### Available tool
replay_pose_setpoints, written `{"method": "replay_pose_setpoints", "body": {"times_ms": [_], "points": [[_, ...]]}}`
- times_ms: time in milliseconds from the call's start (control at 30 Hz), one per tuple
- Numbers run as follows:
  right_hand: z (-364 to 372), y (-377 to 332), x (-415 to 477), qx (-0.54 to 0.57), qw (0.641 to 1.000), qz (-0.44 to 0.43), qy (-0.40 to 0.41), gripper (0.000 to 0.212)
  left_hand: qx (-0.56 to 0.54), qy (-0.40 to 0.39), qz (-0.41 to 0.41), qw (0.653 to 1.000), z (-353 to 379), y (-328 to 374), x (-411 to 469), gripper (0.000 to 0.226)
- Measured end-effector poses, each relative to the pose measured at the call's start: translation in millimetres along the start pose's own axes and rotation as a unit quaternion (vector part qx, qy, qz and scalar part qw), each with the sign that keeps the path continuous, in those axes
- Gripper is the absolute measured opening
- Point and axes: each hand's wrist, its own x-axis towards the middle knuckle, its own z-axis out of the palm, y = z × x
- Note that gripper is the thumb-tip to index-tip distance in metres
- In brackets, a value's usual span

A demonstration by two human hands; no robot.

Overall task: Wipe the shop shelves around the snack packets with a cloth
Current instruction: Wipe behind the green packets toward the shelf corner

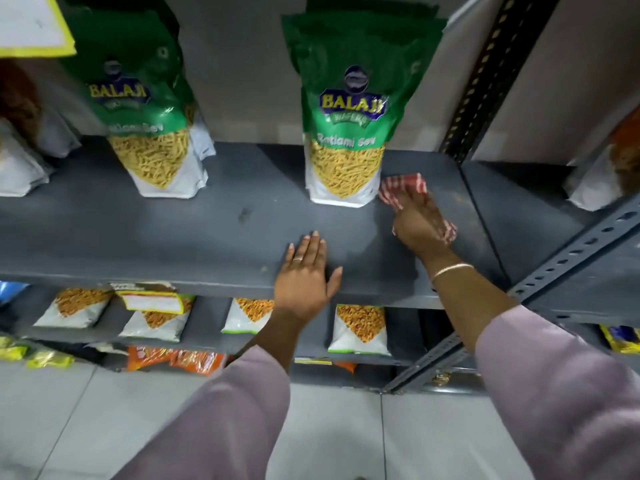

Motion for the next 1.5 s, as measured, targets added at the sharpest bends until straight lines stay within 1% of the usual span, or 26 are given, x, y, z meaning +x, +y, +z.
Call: {"method": "replay_pose_setpoints", "body": {"times_ms": [33, 67, 133, 167, 200, 267, 333, 367, 433, 500, 567, 633, 700, 800, 933, 1033, 1167, 1300, 1367, 1433, 1500], "points": [[0.2, -0.6, -1.9, 0.008, 1.000, -0.024, -0.005, 0.066, 0.010, -0.003, 0.002, 1.000, 0.8, -1.0, 0.1, 0.078], [0.9, 1.4, 1.2, 0.007, 1.000, -0.004, -0.018, 0.065, 0.021, -0.003, 0.003, 1.000, 1.0, -2.4, 0.8, 0.078], [-2.2, -0.5, 12.3, -0.006, 0.996, 0.092, -0.020, 0.066, 0.043, -0.008, 0.007, 0.999, 2.1, -4.3, 1.1, 0.075], [-4.1, -4.9, 17.7, -0.012, 0.994, 0.109, -0.015, 0.068, 0.048, -0.010, 0.007, 0.999, 4.0, -4.7, 1.3, 0.076], [-3.5, -11.7, 21.3, -0.021, 0.996, 0.089, -0.019, 0.069, 0.051, -0.012, 0.007, 0.999, 3.4, -4.4, 1.4, 0.079], [3.8, -21.2, 30.0, -0.022, 0.998, 0.015, -0.053, 0.071, 0.045, -0.020, 0.005, 0.999, 2.5, -3.6, 2.8, 0.088], [9.5, -20.0, 45.3, -0.016, 0.997, -0.029, -0.074, 0.072, 0.037, -0.007, 0.008, 0.999, 3.2, -4.0, 3.4, 0.087], [9.2, -18.8, 54.3, -0.019, 0.997, -0.028, -0.076, 0.071, 0.029, 0.000, 0.008, 1.000, 4.2, -4.2, 3.0, 0.082], [11.1, -17.1, 75.8, -0.024, 0.995, 0.003, -0.096, 0.065, 0.004, 0.007, 0.011, 1.000, 6.4, -5.9, 3.9, 0.074], [9.0, -21.2, 93.3, -0.022, 0.991, 0.022, -0.127, 0.061, -0.009, 0.013, 0.014, 1.000, 8.2, -6.5, 4.2, 0.080], [7.5, -21.5, 108.4, -0.036, 0.989, 0.017, -0.141, 0.069, -0.017, 0.020, 0.014, 1.000, 9.1, -6.7, 3.2, 0.082], [3.6, -12.5, 120.3, -0.063, 0.986, 0.024, -0.152, 0.078, 0.000, 0.024, 0.012, 1.000, 8.6, -6.2, 3.6, 0.083], [-1.9, -5.9, 123.1, -0.083, 0.982, 0.052, -0.161, 0.078, 0.012, 0.037, 0.017, 0.999, 9.4, -6.4, 4.3, 0.078], [-11.2, 0.7, 111.0, -0.100, 0.973, 0.131, -0.163, 0.081, 0.022, 0.036, 0.023, 0.999, 10.4, -7.1, 5.2, 0.067], [-21.1, 11.4, 83.7, -0.089, 0.957, 0.237, -0.143, 0.080, 0.022, 0.032, 0.023, 0.999, 10.7, -7.9, 3.8, 0.070], [-31.3, 13.4, 57.4, -0.074, 0.946, 0.283, -0.141, 0.075, 0.010, 0.025, 0.016, 0.999, 8.3, -5.4, 3.0, 0.074], [-42.5, 7.1, 19.5, -0.083, 0.938, 0.308, -0.135, 0.071, 0.030, -0.001, 0.017, 0.999, 4.1, -3.4, 2.3, 0.091], [-56.6, 3.3, -15.2, -0.186, 0.928, 0.281, -0.157, 0.071, 0.034, -0.007, 0.013, 0.999, 4.7, -2.2, 2.2, 0.095], [-66.5, -7.4, -35.1, -0.256, 0.913, 0.271, -0.165, 0.065, 0.031, -0.008, 0.011, 0.999, 4.1, -2.2, 1.7, 0.095], [-82.5, -22.3, -53.4, -0.315, 0.890, 0.241, -0.223, 0.043, 0.024, -0.006, 0.012, 1.000, 4.0, -2.9, 0.6, 0.094], [-99.7, -36.7, -67.9, -0.357, 0.858, 0.243, -0.277, 0.017, 0.005, 0.014, 0.014, 1.000, 3.8, -2.4, -1.2, 0.088]]}}
